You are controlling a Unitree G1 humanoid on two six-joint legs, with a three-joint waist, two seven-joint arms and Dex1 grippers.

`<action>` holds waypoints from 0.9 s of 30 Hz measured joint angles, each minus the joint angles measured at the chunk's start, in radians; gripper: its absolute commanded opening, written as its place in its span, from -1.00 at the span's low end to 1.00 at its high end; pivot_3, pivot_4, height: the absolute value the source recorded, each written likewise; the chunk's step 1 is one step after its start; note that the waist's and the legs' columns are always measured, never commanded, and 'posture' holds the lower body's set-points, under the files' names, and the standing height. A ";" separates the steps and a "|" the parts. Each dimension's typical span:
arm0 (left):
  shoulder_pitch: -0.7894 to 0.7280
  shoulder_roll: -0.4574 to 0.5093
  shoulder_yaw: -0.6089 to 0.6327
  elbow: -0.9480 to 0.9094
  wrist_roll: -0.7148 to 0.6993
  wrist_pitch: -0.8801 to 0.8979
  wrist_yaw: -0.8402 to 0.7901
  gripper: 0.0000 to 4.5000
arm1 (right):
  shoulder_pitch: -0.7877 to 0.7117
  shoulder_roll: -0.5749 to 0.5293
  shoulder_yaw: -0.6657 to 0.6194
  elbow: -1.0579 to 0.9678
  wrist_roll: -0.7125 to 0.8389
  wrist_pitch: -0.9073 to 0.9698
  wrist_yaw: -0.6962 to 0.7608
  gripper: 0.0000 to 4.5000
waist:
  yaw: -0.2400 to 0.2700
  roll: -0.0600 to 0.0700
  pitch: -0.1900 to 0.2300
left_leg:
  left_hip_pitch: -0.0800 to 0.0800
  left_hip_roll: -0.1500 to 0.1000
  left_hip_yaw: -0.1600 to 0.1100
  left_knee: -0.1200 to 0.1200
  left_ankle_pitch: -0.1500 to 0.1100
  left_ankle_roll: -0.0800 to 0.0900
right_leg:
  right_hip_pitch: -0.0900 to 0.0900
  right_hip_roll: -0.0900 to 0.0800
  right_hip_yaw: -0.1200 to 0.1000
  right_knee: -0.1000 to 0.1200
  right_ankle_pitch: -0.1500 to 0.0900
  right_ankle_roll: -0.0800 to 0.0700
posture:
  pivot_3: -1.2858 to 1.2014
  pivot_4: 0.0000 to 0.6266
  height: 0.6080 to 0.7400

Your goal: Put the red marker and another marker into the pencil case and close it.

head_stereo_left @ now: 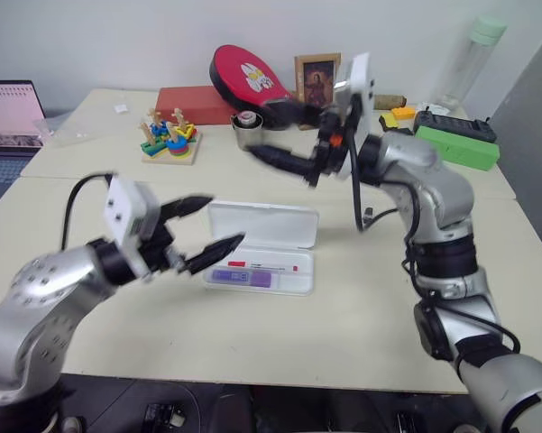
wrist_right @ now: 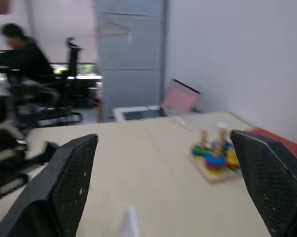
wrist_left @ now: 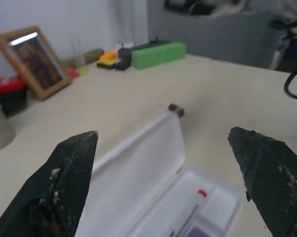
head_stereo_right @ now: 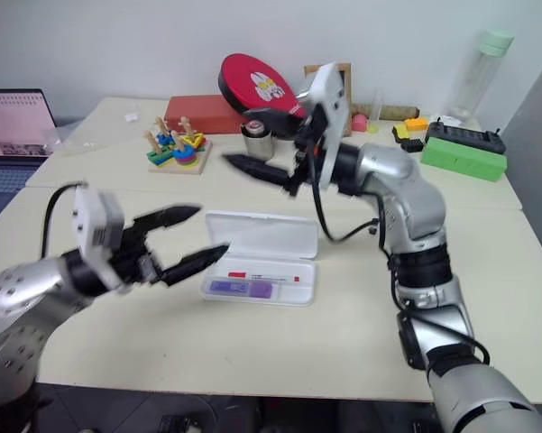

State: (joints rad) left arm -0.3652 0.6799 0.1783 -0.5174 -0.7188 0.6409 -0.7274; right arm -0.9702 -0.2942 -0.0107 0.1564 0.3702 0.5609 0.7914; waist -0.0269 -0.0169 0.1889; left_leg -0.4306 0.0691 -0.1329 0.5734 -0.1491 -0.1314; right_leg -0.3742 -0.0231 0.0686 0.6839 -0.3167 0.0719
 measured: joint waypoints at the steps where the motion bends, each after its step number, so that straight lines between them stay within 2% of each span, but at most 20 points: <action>1: -0.039 -0.007 -0.037 0.018 0.016 -0.008 -0.004 1.00 | 0.018 -0.004 -0.010 0.021 -0.016 0.016 -0.048 0.98 | -0.005 0.000 0.000 | -0.001 0.000 0.001 -0.001 0.000 0.000 | 0.000 0.000 0.001 -0.002 0.001 0.001 | 0.03 -0.52 1.00; 2: -0.093 -0.027 -0.093 0.055 0.047 -0.019 -0.008 1.00 | 0.032 -0.008 -0.026 0.058 -0.046 0.052 -0.137 0.98 | -0.009 0.001 0.000 | -0.001 -0.001 0.003 -0.001 0.000 0.000 | 0.000 -0.001 0.003 -0.002 0.001 0.001 | 0.03 -0.52 1.00; 5: -0.152 -0.068 -0.181 0.132 0.101 -0.046 -0.030 1.00 | 0.105 -0.044 -0.027 0.082 -0.128 0.103 -0.274 0.98 | -0.019 0.001 0.000 | -0.001 0.000 0.003 -0.003 0.000 0.000 | -0.002 -0.001 0.003 -0.002 0.000 0.000 | 0.03 -0.52 1.00; 9: -0.206 -0.117 -0.221 0.234 0.138 -0.084 -0.060 1.00 | 0.232 -0.023 -0.026 0.072 -0.208 0.223 -0.450 0.98 | -0.036 0.002 0.001 | -0.004 0.000 0.006 -0.006 0.000 0.001 | -0.007 -0.001 0.004 -0.002 -0.001 -0.002 | 0.03 -0.52 1.00; 15: -0.231 -0.129 -0.234 0.278 0.165 -0.112 -0.098 1.00 | 0.297 0.027 -0.027 0.044 -0.243 0.271 -0.562 0.98 | -0.045 0.003 0.002 | -0.003 0.000 0.005 -0.003 0.000 0.001 | -0.005 -0.001 0.003 0.000 -0.001 -0.001 | 0.03 -0.52 1.00; 18: -0.234 -0.133 -0.234 0.294 0.172 -0.120 -0.113 1.00 | 0.311 0.039 -0.024 0.030 -0.251 0.280 -0.584 0.75 | -0.045 0.003 0.002 | -0.003 0.000 0.005 -0.001 0.000 0.001 | -0.004 -0.001 0.003 0.002 -0.001 -0.001 | 0.03 -0.52 1.00; 22: -0.241 -0.134 -0.234 0.295 0.174 -0.123 -0.127 1.00 | 0.322 0.040 -0.004 0.001 -0.262 0.296 -0.596 0.28 | -0.043 0.003 0.002 | -0.002 0.000 0.005 -0.001 0.000 0.001 | -0.004 -0.001 0.003 0.003 0.000 0.000 | 0.03 -0.52 1.00; 27: -0.246 -0.136 -0.234 0.298 0.174 -0.123 -0.136 1.00 | 0.326 0.040 -0.004 -0.016 -0.269 0.314 -0.604 -0.20 | -0.030 0.003 0.002 | -0.002 0.000 0.005 -0.001 0.000 0.001 | -0.003 -0.001 0.003 0.003 0.000 0.000 | 0.03 -0.52 1.00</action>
State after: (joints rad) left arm -0.6116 0.5442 -0.0554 -0.2191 -0.5448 0.5176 -0.8631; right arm -0.6443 -0.2542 -0.0150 0.1404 0.1009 0.8745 0.1871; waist -0.0564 -0.0139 0.1906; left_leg -0.4328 0.0691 -0.1281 0.5729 -0.1492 -0.1307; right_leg -0.3775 -0.0242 0.0713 0.6866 -0.3172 0.0714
